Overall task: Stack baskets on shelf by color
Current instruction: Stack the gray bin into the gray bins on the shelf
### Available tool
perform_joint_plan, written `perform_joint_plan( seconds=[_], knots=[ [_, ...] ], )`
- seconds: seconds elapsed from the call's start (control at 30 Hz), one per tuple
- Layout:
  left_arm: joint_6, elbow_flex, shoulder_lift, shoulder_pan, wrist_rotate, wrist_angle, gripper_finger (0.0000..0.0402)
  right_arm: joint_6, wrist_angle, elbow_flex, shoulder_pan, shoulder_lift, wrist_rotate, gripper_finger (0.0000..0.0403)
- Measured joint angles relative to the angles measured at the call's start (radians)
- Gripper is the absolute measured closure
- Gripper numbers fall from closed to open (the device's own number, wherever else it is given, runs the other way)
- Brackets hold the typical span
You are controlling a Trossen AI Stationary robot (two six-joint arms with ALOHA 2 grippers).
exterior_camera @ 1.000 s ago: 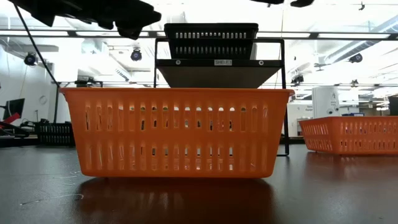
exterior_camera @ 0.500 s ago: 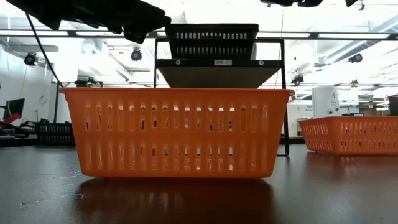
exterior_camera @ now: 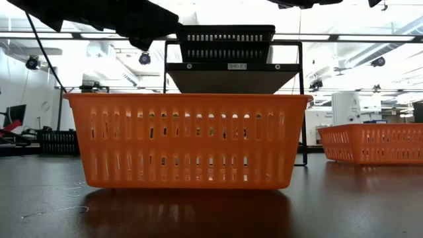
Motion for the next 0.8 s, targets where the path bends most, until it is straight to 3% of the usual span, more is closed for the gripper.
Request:
perform_joint_plan(
  seconds=[0.47,0.6,0.8],
  knots=[
    [-0.026,0.0,-0.032,0.001,-0.003,-0.053,0.0283,-0.001,-0.021,0.0,0.0,-0.002,0.002,0.0322],
    [-0.074,0.007,-0.089,0.001,-0.027,-0.179,0.0283,0.005,-0.022,0.0,0.0,-0.002,0.002,0.0317],
    [-0.134,0.02,-0.206,0.002,-0.149,-0.349,0.0283,0.007,-0.032,0.0,0.0,-0.006,0.002,0.0316]
  ],
)
